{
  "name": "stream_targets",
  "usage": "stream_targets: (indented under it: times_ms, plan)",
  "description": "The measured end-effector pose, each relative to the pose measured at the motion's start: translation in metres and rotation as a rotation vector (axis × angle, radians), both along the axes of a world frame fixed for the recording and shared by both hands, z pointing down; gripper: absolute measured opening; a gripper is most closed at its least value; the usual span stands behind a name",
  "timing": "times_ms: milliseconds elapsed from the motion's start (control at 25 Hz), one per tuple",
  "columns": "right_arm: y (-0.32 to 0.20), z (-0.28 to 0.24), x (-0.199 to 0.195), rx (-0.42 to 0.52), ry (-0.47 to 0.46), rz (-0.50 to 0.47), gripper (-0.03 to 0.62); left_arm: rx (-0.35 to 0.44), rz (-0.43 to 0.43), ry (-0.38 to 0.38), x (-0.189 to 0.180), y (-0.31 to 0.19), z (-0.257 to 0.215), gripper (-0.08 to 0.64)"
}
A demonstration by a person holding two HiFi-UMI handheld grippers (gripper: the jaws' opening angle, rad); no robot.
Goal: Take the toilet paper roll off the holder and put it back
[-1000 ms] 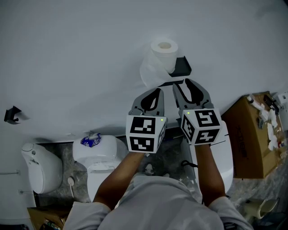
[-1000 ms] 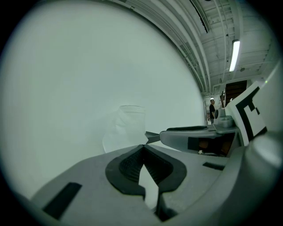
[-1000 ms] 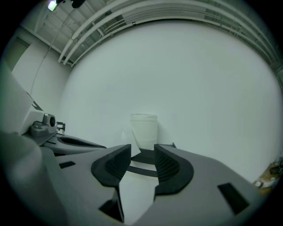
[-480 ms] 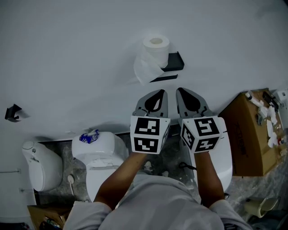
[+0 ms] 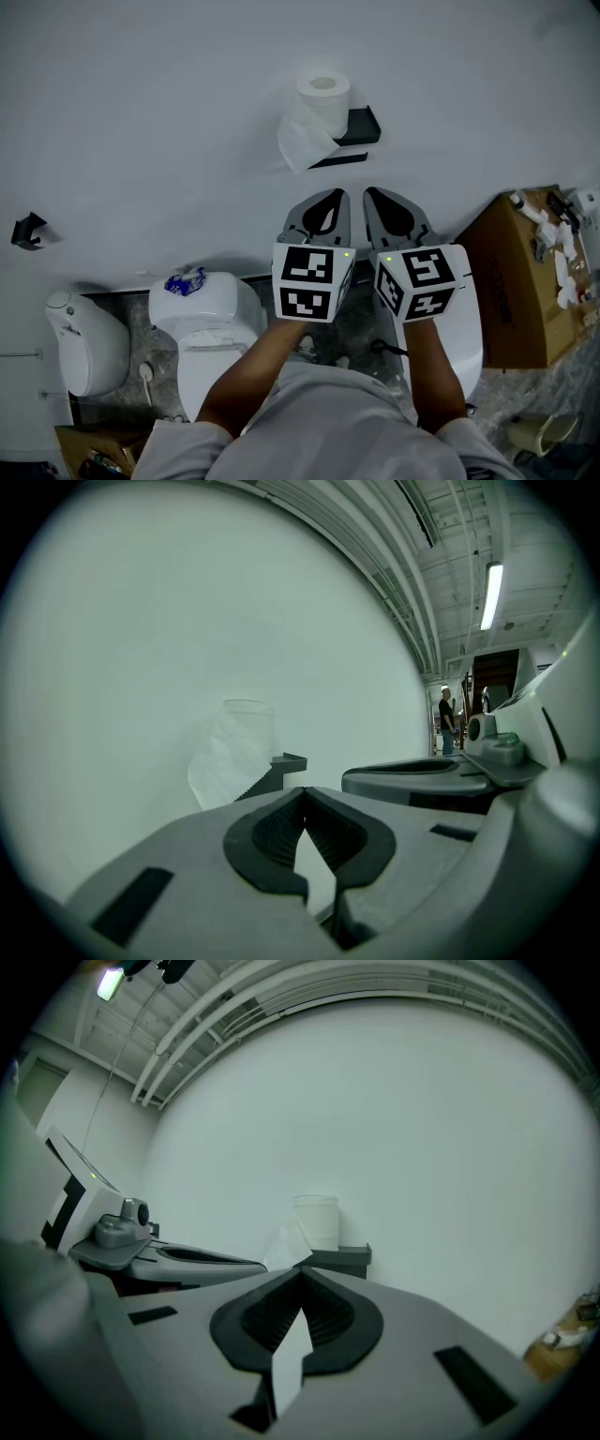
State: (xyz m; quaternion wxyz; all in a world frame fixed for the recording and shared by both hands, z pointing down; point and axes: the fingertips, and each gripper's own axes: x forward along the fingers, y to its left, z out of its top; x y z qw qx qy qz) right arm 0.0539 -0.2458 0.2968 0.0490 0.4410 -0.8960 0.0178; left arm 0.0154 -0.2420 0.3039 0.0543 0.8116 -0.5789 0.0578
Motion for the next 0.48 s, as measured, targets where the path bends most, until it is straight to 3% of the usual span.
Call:
stream_targets:
  times_ms: [480]
  plan:
    - [-0.0019,0.0025,0.0001,-0.004,0.003,0.004,0.003,0.004,0.010,0.001,0.0015,-0.0016,-0.0002,0.005]
